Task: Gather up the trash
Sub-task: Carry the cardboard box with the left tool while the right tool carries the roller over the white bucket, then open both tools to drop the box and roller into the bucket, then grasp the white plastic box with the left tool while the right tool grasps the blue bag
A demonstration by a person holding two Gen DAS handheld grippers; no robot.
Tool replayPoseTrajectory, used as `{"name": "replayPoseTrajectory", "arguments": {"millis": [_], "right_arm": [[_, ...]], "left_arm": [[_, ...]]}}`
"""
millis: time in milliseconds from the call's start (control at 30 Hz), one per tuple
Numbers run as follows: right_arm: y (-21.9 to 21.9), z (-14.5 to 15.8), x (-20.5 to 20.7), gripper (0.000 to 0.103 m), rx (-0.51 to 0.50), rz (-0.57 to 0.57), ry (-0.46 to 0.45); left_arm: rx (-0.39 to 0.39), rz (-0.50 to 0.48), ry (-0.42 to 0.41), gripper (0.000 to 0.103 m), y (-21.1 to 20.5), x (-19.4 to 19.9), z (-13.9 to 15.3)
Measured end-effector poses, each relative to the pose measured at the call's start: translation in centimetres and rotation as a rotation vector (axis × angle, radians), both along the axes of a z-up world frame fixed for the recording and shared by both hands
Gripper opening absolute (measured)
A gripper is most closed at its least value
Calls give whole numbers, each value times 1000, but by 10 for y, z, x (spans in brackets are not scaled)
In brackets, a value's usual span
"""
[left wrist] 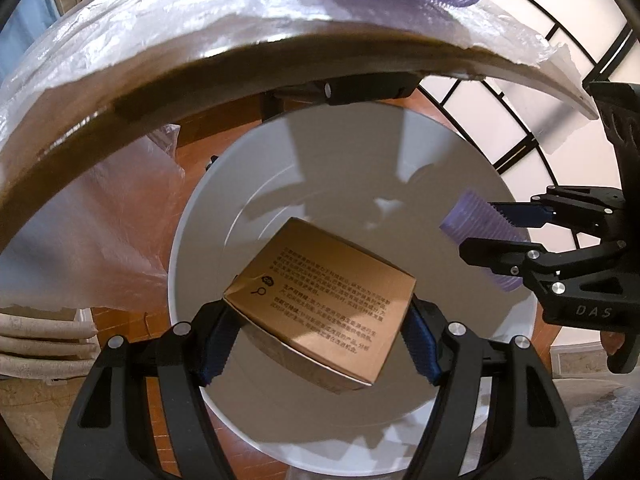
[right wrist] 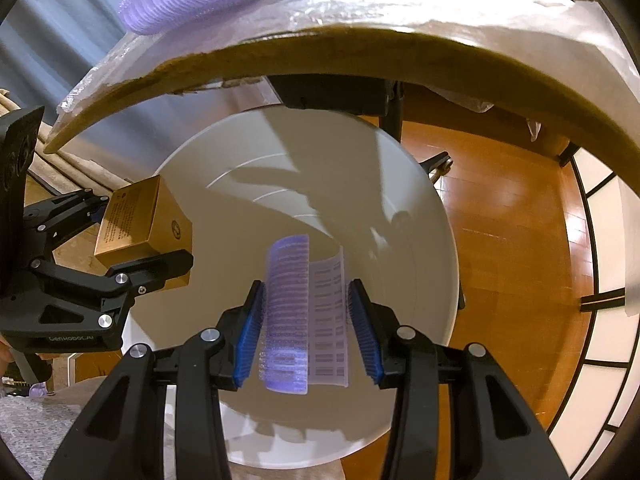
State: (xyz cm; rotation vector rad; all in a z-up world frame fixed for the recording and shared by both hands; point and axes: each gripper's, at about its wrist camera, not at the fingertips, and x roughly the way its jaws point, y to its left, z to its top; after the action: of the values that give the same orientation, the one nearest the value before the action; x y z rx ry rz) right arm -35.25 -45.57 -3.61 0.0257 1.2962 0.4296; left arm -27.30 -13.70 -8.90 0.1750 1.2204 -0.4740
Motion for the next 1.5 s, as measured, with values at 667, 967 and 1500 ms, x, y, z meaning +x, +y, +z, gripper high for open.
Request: {"name": "replayPoseTrajectory", "arguments": {"millis": [667, 967, 1500], "right_arm": [[-2, -5, 2, 43, -11, -20, 13], [-14, 0, 3, 69, -14, -88, -9], [-29, 121, 5, 91, 78, -122, -304]], "left_arm": [[19, -14, 6, 73, -5, 3, -7], [-6, 3, -25, 89, 1, 1, 0], [-69, -11, -333, 100, 35, -31, 112]]}}
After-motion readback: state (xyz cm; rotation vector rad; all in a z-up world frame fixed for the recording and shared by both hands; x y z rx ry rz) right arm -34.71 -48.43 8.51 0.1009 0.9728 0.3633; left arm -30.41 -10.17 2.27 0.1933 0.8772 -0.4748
